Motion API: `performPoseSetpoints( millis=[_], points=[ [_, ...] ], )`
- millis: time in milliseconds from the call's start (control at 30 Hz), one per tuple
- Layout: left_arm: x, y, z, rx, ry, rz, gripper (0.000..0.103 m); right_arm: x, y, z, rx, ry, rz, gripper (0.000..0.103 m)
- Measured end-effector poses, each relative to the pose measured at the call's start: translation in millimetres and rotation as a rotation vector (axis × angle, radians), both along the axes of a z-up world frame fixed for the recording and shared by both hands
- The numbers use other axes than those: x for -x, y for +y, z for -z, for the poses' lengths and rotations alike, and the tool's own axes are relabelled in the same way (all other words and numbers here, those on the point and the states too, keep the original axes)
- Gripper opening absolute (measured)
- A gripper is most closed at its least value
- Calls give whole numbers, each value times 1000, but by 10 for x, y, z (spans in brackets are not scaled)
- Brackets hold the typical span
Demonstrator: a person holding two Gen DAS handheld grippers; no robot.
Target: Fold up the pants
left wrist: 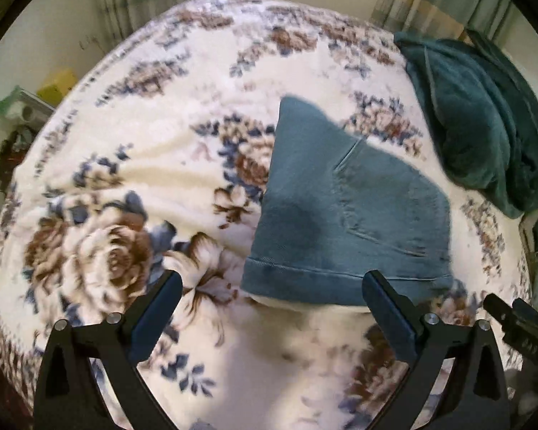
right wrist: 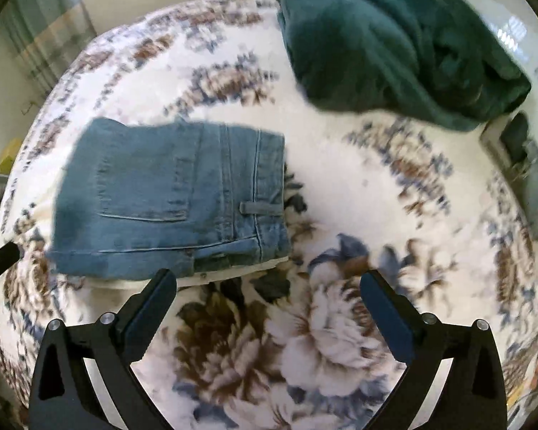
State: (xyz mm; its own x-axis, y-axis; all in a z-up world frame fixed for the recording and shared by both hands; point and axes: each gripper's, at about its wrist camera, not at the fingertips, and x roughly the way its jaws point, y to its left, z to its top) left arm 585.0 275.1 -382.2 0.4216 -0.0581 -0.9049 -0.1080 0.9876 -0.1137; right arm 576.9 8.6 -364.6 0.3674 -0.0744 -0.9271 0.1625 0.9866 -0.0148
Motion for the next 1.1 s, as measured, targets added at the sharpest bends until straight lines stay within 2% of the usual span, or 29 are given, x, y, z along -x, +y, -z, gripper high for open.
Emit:
performPoseSetpoints(
  millis=[300, 633, 867, 1100],
  points=[
    [668, -389, -1111, -43, -117, 26, 103, 745, 31, -1369, 50, -160, -65, 103],
    [1704, -689, -2158, -82, -244, 59, 103, 1935, 45, -2833, 53, -307, -137, 103],
    [2470, -817, -2773, -105, -327, 43, 103, 2845, 54, -3631, 34, -397, -180, 103],
    [3133, -902, -3257, -106, -374, -4, 103, 3603, 25, -4196, 39, -458, -204, 103]
  ],
)
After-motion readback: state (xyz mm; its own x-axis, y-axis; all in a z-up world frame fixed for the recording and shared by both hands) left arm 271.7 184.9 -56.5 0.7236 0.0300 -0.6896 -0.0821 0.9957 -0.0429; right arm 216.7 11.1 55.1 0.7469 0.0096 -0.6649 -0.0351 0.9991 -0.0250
